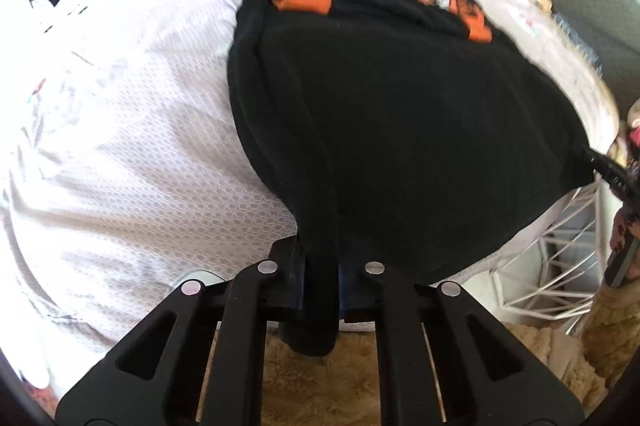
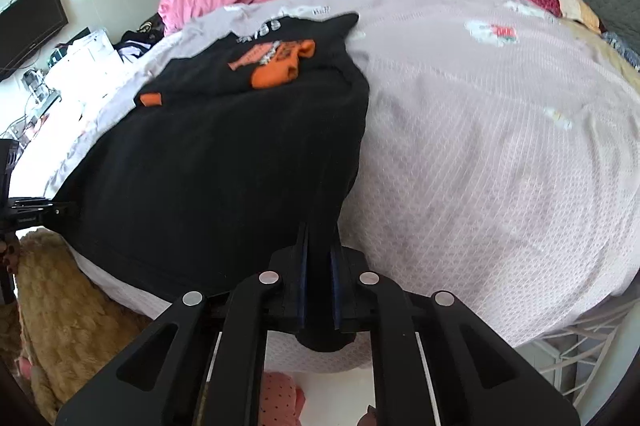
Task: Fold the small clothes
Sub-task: 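Lift the hem with both grippers and fold it toward the collar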
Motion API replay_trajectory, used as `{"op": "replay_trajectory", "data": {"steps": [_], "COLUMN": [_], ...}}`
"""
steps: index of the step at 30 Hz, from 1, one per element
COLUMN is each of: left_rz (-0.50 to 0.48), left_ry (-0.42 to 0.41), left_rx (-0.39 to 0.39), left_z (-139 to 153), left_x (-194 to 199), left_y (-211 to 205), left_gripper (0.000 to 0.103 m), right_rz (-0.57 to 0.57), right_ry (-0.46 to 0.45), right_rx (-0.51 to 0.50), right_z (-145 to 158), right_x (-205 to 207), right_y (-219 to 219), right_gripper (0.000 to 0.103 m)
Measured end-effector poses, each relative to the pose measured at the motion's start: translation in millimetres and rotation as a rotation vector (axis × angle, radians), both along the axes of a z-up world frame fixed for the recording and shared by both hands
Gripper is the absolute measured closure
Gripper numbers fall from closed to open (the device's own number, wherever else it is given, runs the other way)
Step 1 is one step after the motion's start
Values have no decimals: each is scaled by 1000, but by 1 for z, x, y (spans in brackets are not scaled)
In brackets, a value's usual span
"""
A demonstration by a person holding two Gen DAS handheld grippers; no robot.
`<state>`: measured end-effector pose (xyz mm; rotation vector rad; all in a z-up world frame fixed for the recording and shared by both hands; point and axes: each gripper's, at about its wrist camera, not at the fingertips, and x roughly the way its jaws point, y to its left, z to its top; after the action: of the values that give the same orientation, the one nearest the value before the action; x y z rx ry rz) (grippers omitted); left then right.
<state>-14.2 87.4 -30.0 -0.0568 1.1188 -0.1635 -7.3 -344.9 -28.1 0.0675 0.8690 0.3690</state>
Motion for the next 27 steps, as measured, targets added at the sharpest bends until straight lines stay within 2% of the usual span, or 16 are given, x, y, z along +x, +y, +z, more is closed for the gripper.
{"op": "replay_trajectory", "data": {"steps": [3,10,19,27], "left_rz": [29,52,103,134], "left_ry": [-69,-182,-243,-327], "left_rx": [-58,-82,-122,-117], "left_z": [21,61,77,100], "left_x": [-3,0,9,24], "left_y": [8,10,14,18], "left_gripper": [99,99,99,99], "right_rz": [-3,-37,-75,-105], "right_ry": [-38,-119,-167,-196], "right_rx": [33,63,132,158], "right_z": [16,45,68,83], "right_x": [-3,-3,5,19], "right_y": [-4,-7,-16,-22], "right_gripper": [95,95,95,95]}}
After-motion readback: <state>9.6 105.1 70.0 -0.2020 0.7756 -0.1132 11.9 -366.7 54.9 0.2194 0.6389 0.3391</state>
